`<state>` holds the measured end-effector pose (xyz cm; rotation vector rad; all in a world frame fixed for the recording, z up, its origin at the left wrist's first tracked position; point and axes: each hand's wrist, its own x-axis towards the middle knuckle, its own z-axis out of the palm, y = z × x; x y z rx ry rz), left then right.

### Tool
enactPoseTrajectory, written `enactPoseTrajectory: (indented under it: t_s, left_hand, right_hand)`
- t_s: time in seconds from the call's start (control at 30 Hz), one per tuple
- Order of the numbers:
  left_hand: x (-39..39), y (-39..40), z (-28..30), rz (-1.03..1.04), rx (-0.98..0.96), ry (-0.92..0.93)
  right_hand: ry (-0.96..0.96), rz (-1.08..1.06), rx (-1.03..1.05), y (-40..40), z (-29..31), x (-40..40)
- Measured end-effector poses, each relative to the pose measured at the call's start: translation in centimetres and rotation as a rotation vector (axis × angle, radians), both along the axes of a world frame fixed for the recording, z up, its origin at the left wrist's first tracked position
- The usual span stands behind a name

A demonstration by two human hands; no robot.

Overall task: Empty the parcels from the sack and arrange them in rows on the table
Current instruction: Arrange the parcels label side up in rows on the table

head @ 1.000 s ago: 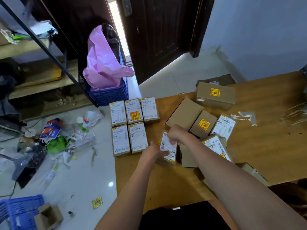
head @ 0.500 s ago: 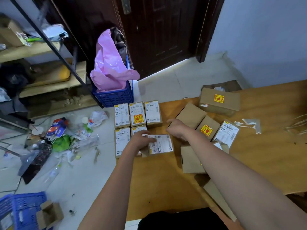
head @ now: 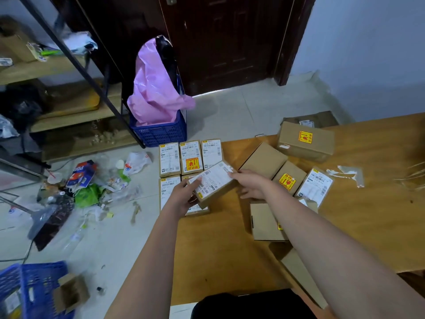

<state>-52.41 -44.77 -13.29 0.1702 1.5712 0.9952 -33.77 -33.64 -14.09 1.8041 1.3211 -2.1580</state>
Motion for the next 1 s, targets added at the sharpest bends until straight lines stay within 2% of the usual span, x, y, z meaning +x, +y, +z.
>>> enactPoseTrajectory:
  t_s: [0.07,0.17,0.27,0.37,0.43,0.57,0.7,0.83,1.0]
  left_hand:
    - [-0.2,-0.2,0.1,-0.066,-0.006,0.012]
    - [-0.4,-0.1,0.6,-0.260,-0.007,0.061]
    - [-0.4,0.5,1.1,-0.310,0.013,0.043]
    - [0.1,1.2,1.6,-0.333,0.009,0.129]
    - [0.2,1.4,1.3,-0.328,0.008,0.276]
    - [-0.5,1.0,-0.7,-0.292,0.009,0.628]
    - [-1.9,-0.4,-2.8,-0.340,-0.108,0.924]
    - [-3.1,-1.7,-4.4,-0.340,-0.278,0.964]
    - [-4.3,-2.6,-5.5,-0.277,-0.310,0.921]
  right_hand:
    - [0.016,0.002,0.052,0.1,-0.1,0.0]
    - [0.002,0.163,0.155,0.2,0.7,0.1]
    - [0.037,0.370,0.059,0.2,1.6,0.1]
    - [0.049,0.447,-0.033,-0.2,1.9,-0.2]
    - [0.027,0.422,-0.037,-0.5,1.4,-0.4]
    - [-0.077,0.196,-0.001,-0.8,-0.3,-0.9]
    - [-0.144,0.048,0.026,-1.2,-1.0,-1.5]
    - [-0.265,0.016,0.149,-1.6,-2.6,-2.4]
    - [-0.453,0.082,0.278,-2.1,-4.0,-3.6]
